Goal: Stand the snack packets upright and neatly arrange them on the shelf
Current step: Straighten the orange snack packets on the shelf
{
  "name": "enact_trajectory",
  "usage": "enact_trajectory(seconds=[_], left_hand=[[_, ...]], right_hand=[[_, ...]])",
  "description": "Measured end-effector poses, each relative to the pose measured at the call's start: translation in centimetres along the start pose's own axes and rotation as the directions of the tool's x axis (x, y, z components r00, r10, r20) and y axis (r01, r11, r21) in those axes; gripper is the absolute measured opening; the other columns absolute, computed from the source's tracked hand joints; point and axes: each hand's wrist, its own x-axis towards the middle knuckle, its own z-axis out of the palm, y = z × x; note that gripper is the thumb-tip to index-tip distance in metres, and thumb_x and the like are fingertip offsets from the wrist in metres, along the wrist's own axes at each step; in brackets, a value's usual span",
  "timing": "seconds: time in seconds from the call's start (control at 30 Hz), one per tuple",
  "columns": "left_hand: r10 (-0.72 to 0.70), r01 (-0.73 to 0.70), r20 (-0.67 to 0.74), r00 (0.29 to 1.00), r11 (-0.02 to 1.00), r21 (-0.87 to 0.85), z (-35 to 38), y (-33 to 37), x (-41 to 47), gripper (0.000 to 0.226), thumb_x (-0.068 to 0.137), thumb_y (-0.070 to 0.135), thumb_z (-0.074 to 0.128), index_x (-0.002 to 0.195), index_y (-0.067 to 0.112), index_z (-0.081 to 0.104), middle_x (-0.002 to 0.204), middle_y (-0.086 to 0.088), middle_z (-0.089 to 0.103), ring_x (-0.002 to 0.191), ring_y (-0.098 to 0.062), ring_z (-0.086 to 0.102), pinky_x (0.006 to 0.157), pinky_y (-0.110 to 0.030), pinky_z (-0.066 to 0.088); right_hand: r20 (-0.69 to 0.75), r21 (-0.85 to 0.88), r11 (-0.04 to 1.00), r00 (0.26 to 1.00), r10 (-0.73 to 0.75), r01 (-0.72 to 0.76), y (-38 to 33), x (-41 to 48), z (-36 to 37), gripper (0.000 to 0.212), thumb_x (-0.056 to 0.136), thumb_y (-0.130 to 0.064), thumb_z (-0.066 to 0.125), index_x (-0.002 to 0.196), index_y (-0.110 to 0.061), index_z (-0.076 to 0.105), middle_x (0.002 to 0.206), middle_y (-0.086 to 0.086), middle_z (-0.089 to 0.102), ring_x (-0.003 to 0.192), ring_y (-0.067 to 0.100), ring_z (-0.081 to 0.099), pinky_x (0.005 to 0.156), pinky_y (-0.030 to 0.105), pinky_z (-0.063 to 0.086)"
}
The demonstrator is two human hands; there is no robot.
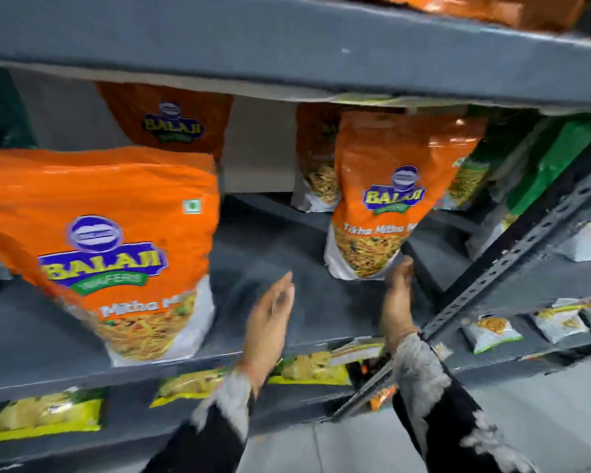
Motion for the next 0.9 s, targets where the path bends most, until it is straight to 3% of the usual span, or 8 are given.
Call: enact_trajectory(seconds=[0.1,0.23,0.37,0.53,0.67,0.73,0.83,0.9], left_hand=[[-0.125,0.134,0.092,0.988,0.986,-0.102,5.6,-0.5,7.5,0.056,0.087,0.055,0.038,0.137,0.029,0.033,0.148,0.005,0.033,0.138,-0.013,0.029,0.115,-0.035,0.022],[-0.110,0.124,0.154,0.982,0.989,-0.086,8.3,-1.6,9.1,0.056,0.079,0.056,0.044,0.117,0.018,0.057,0.130,-0.009,0.058,0.117,-0.016,0.053,0.104,-0.035,0.039],[-0.091,0.096,0.092,0.992,0.993,-0.063,7.9,-2.3,4.5,0.052,0.074,0.065,0.044,0.104,0.029,0.064,0.107,0.012,0.066,0.099,0.003,0.060,0.081,-0.008,0.045],[-0.073,0.077,0.029,0.997,0.988,-0.133,8.6,-3.0,-0.3,0.031,0.085,0.044,0.044,0.095,0.021,0.062,0.089,-0.001,0.072,0.069,0.013,0.058,0.064,-0.003,0.043],[-0.074,0.078,0.034,0.997,0.984,-0.157,8.8,-2.3,-1.2,0.026,0.083,0.043,0.044,0.091,0.026,0.062,0.095,0.013,0.066,0.080,0.013,0.061,0.069,-0.005,0.045],[-0.096,0.103,0.060,0.994,0.985,-0.135,8.6,-1.5,-1.4,0.032,0.083,0.047,0.042,0.102,0.028,0.060,0.103,0.012,0.065,0.087,0.013,0.060,0.070,-0.003,0.045],[-0.089,0.097,0.084,0.992,0.990,-0.098,7.6,-0.8,-2.3,0.058,0.082,0.045,0.044,0.132,0.015,0.043,0.132,0.002,0.053,0.115,-0.002,0.052,0.084,0.000,0.041],[-0.060,0.059,-0.014,0.998,0.996,-0.068,5.6,-0.4,-4.0,0.049,0.087,0.028,0.051,0.133,0.012,0.043,0.134,0.004,0.048,0.118,0.000,0.049,0.089,0.000,0.038]], right_hand=[[0.063,0.125,0.986,0.993,0.104,-0.112,-0.4,3.4,0.0,0.049,0.099,-0.038,0.016,0.140,-0.013,0.027,0.151,0.007,0.030,0.137,0.021,0.031,0.108,0.028,0.030],[0.096,0.009,0.989,0.984,0.149,-0.151,-0.2,3.8,-0.9,0.052,0.098,-0.042,0.018,0.139,-0.012,0.029,0.151,0.009,0.029,0.134,0.020,0.033,0.100,0.021,0.031],[0.216,0.007,0.993,0.970,0.116,-0.120,0.3,0.0,-3.6,0.053,0.095,-0.047,0.016,0.135,-0.020,0.038,0.140,-0.004,0.042,0.127,0.013,0.042,0.101,0.025,0.032],[0.293,-0.115,0.991,0.951,0.095,-0.064,2.3,-3.5,-7.0,0.075,0.081,-0.065,0.016,0.143,-0.024,0.022,0.155,0.004,0.021,0.142,0.021,0.022,0.117,0.049,0.019],[0.304,-0.123,0.992,0.952,0.040,-0.002,1.5,-4.2,-6.8,0.068,0.085,-0.056,0.015,0.139,-0.018,0.032,0.147,0.008,0.037,0.135,0.023,0.034,0.115,0.050,0.025],[0.270,-0.113,0.994,0.962,0.029,0.002,1.1,-4.3,-6.7,0.065,0.087,-0.052,0.014,0.136,-0.016,0.037,0.142,0.009,0.043,0.131,0.022,0.039,0.114,0.048,0.027],[0.070,-0.107,0.994,0.998,-0.005,0.013,1.9,-6.3,-6.6,0.053,0.096,-0.043,0.017,0.139,-0.015,0.033,0.149,0.008,0.035,0.137,0.020,0.031,0.116,0.039,0.022],[-0.039,-0.220,0.966,0.989,-0.145,0.133,2.7,-9.9,-6.0,0.047,0.098,-0.039,0.025,0.134,-0.013,0.038,0.142,0.011,0.041,0.130,0.018,0.037,0.108,0.025,0.028]])
